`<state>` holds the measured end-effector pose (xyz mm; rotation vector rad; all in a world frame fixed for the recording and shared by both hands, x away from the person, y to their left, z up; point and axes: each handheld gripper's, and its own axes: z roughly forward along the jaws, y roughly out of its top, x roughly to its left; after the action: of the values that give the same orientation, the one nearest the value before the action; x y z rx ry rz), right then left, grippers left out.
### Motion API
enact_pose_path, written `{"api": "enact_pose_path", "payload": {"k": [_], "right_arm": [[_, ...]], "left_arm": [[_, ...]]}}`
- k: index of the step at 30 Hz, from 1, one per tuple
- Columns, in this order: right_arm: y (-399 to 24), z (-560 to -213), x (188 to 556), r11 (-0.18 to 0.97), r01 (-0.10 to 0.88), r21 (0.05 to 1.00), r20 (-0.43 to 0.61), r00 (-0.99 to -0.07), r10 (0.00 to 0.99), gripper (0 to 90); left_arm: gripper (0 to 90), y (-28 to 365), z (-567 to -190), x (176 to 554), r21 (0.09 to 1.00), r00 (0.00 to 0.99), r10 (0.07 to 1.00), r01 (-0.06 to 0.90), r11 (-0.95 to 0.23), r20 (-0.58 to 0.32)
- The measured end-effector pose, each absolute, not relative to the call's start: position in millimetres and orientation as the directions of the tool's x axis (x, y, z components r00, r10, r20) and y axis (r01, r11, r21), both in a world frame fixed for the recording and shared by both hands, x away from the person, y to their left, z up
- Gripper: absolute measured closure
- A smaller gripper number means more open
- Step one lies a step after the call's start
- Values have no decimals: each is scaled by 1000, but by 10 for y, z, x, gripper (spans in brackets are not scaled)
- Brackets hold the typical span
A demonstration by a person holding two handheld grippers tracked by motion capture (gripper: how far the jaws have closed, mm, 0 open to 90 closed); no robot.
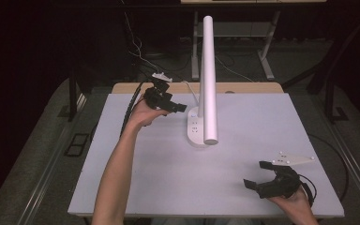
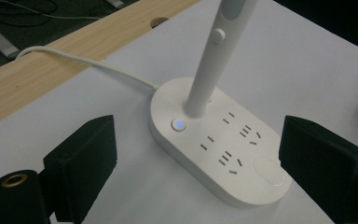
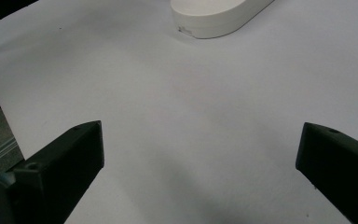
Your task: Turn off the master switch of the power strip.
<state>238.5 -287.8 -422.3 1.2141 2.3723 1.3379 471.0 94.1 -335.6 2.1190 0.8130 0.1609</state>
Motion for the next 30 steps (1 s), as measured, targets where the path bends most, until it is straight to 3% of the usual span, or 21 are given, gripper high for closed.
{"api": "enact_pose_path", "payload": {"k": [11, 30], "right_arm": [[-2891, -4223, 2383, 267, 573, 775, 242, -659, 712, 4], [-2880, -4224, 2385, 270, 572, 774, 243, -662, 709, 4]], "left_arm": [[168, 896, -3400, 4818, 742, 757, 627, 526, -415, -186], [520, 798, -3575, 4903, 746, 757, 611, 542, -387, -233]]}}
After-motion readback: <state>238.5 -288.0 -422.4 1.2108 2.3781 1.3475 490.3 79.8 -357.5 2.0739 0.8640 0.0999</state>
